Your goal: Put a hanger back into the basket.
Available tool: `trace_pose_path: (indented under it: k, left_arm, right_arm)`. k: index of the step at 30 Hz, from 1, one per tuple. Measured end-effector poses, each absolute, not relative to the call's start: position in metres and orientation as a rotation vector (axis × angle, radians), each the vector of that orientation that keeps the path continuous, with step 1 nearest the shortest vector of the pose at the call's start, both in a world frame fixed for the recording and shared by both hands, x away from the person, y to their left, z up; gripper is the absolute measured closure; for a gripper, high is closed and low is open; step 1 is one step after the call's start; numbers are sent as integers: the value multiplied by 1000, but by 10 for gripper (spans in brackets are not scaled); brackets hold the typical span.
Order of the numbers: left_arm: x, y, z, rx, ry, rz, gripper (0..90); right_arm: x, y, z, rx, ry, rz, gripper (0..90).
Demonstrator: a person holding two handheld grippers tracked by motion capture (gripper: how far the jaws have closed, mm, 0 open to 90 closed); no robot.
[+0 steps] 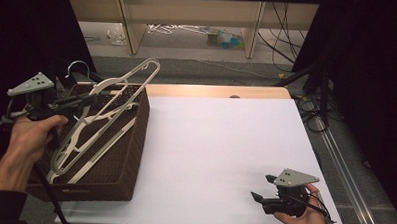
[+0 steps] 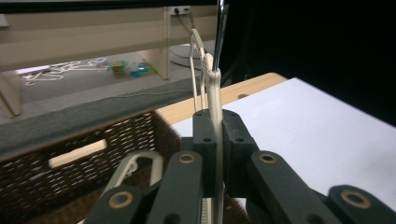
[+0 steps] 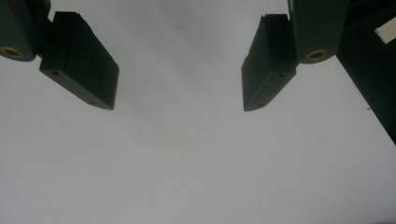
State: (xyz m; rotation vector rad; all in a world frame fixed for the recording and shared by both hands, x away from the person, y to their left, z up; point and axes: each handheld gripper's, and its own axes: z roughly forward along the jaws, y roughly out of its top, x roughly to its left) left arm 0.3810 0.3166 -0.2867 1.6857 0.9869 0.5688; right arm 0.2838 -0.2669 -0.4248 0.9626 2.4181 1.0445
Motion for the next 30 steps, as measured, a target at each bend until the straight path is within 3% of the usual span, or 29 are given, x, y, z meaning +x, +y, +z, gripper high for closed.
trace_pose_path:
  k: [16,30]
  left_arm:
    - [384,360,-332,1725,986,636,855]
    - [381,372,-361,1749,1085,509,855]
  right_arm:
    - [283,-265,-427,970,2441,1029,287]
    - [284,-264,-430,971,2454,1019,286]
